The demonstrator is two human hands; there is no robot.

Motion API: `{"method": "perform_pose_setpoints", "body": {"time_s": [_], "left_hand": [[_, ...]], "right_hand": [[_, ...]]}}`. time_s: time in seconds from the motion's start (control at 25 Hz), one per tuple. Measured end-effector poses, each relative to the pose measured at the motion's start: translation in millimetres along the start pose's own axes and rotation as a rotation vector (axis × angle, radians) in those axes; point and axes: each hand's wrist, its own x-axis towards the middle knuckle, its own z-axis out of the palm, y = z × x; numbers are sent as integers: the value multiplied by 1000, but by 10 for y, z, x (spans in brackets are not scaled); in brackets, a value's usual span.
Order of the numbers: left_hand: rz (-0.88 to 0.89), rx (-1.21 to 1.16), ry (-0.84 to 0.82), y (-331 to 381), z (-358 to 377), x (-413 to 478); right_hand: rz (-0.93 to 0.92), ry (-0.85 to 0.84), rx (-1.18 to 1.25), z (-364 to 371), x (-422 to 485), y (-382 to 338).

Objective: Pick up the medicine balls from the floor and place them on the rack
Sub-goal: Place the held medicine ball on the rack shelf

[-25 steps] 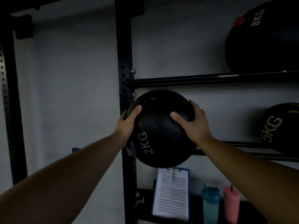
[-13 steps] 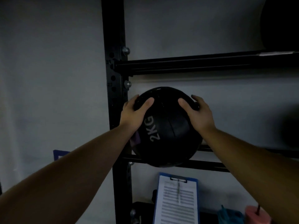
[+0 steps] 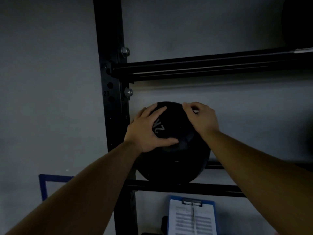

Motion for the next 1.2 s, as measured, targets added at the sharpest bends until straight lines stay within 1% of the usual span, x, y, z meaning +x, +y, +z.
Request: {"method": "perform_pose_setpoints", "body": {"time_s": [0.12, 0.2, 0.36, 0.44, 0.56, 0.64, 0.72, 0.8, 0.84, 0.92, 1.04, 1.2], "left_hand": [[17, -29, 7, -141, -24, 12], [-24, -24, -24, -93, -54, -46], [-219, 20, -63, 96, -77, -369], [-309, 86, -83, 181, -135, -588], [-328, 209, -77, 322, -311, -923], [-335, 263, -85, 418, -507, -1260], [-390, 291, -106, 414, -772, -1684], [-475, 313, -103, 350, -1122, -2198], [-516, 331, -105, 315, -1307, -2463], [-587, 389, -127, 262, -1645, -2921], [-699, 422, -111, 179, -2122, -3563], [-798, 441, -130, -6, -2719, -4557]], "right_hand": [[-95, -146, -42, 67, -252, 54], [-106, -197, -105, 13, -477, 81], [-47, -294, -203, -128, -854, 28], [-32, -360, -262, -223, -1040, -29], [-51, -347, -250, -307, -1323, -139], [-144, -319, -196, -301, -1557, -285], [-251, -313, -142, -280, -1793, -405], [-294, -369, -106, -253, -2035, -460], [-279, -421, -101, -224, -2154, -460], [-192, -535, -132, -142, -2379, -482], [-100, -728, -244, 64, -2782, -700], [-31, -816, -303, 317, -3325, -1037]]}}
